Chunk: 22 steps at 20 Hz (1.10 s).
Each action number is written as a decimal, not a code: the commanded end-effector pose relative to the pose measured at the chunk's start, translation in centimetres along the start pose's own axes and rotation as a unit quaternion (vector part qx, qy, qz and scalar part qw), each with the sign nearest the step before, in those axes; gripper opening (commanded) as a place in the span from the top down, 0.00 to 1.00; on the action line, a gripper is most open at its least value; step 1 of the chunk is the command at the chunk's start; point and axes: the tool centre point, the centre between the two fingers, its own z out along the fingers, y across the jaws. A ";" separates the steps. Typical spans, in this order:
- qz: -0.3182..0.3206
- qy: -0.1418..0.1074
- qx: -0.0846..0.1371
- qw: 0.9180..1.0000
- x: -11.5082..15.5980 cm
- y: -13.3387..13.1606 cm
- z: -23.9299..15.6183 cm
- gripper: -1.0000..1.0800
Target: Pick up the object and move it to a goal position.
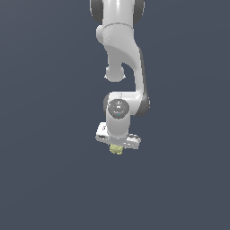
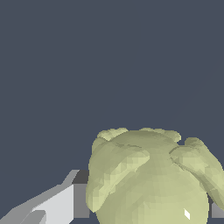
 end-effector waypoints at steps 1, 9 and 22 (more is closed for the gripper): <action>0.000 0.001 0.000 1.000 -0.1 0.6 -0.9 1.00; 0.000 0.001 0.000 1.000 -1.0 4.2 -6.0 1.00; 0.001 0.001 0.001 1.000 -3.1 13.5 -19.1 1.00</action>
